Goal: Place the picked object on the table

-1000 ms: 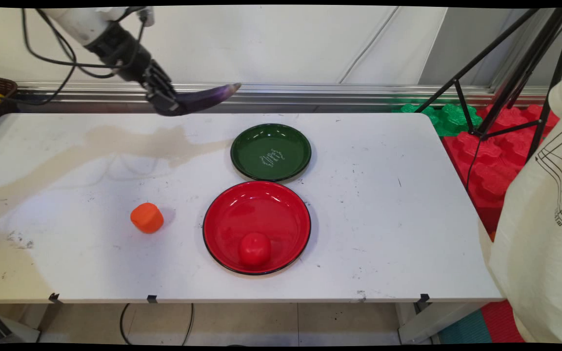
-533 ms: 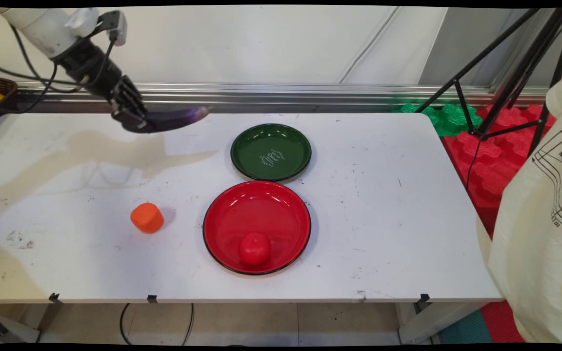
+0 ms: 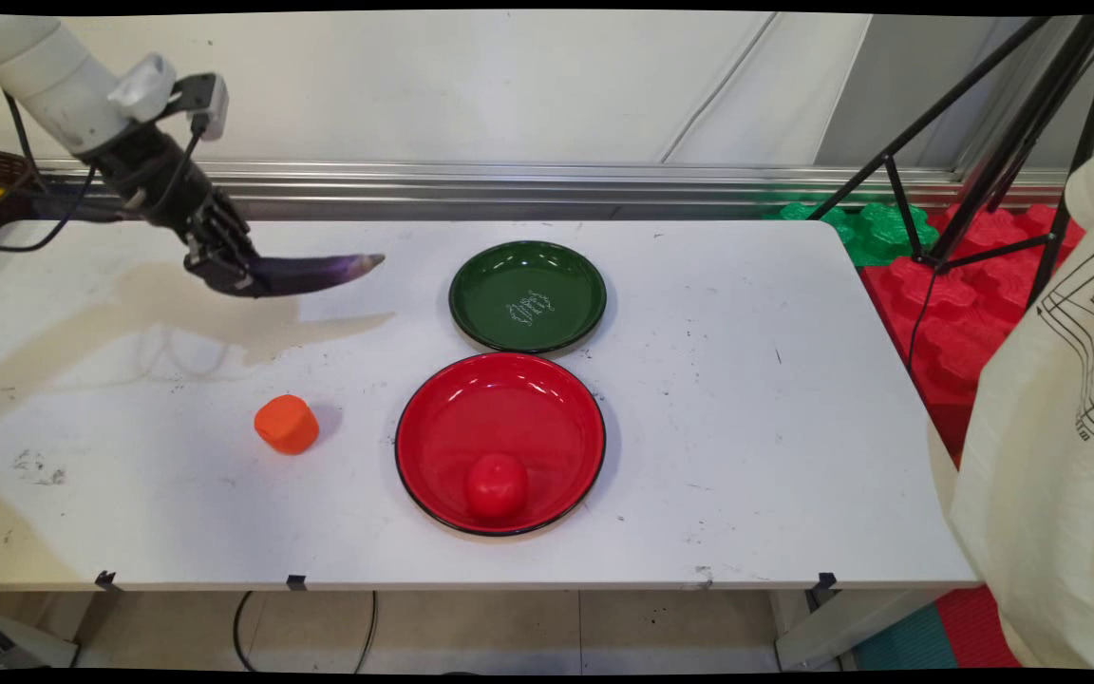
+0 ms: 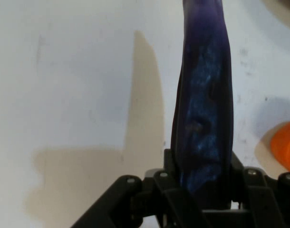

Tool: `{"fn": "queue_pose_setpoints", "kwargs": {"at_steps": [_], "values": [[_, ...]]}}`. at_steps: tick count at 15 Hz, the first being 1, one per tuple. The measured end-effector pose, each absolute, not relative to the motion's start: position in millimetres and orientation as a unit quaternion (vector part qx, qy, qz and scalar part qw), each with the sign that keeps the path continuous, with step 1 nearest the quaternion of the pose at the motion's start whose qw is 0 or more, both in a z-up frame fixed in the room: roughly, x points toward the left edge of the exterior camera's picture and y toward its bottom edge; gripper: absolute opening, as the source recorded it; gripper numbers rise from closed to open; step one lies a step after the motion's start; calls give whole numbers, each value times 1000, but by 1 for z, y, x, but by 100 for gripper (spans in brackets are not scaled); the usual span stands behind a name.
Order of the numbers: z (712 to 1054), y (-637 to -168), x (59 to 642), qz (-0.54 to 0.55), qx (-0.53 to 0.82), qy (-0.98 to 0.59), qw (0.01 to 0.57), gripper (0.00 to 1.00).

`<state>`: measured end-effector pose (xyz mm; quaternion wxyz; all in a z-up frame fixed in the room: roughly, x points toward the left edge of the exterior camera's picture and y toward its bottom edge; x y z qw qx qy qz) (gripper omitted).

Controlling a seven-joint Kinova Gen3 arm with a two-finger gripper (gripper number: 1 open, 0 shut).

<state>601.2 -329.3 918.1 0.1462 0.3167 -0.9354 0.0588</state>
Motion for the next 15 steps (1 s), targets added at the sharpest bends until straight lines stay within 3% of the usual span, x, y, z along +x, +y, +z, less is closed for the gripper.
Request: {"fn": "queue_pose_setpoints", "kwargs": {"at_steps": [7,13,14,15], "values": [[867,-330,607,37,333,-934,124,0],[843,-330,609,27,343,-932,115,0],[841,-330,609,26,344,-932,115,100],[839,-329,609,25,345,-931,115,100]]}}
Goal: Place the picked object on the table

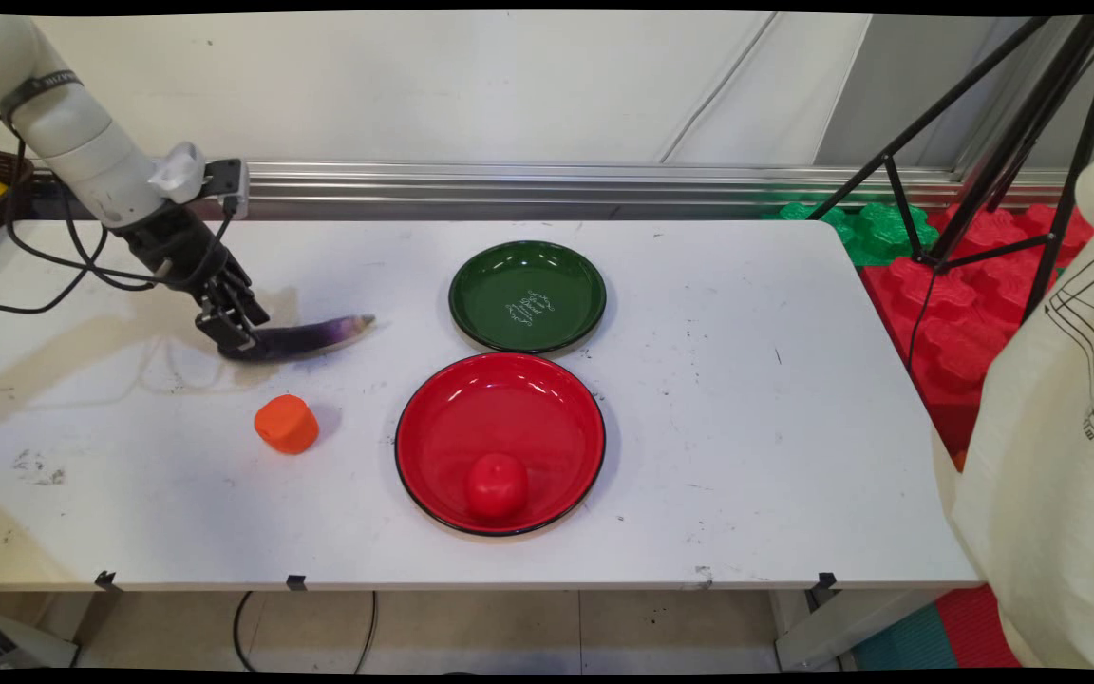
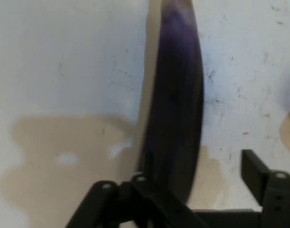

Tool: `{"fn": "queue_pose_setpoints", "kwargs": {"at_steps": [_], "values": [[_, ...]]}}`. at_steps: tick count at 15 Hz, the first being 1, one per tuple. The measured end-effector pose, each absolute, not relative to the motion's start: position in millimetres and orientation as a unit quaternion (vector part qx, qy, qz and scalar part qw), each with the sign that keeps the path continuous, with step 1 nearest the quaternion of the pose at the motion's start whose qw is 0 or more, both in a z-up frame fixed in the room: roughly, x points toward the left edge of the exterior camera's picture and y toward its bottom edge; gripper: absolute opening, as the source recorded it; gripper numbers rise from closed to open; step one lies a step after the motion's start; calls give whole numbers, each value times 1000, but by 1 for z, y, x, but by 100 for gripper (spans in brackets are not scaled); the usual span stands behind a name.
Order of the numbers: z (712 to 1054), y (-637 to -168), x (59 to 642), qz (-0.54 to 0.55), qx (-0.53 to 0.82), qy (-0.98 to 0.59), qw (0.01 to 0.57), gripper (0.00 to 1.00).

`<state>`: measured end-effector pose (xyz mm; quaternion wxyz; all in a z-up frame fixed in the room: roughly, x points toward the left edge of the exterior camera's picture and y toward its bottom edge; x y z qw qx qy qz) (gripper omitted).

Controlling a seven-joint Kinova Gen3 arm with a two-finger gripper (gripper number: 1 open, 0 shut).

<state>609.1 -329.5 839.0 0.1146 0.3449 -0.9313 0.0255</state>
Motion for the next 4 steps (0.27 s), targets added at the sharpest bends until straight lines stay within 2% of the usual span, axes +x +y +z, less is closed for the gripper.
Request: {"fn": "queue_pose_setpoints", "kwargs": {"at_steps": [4], "values": [[837,-328,611,28,348,-930,115,100]]}}
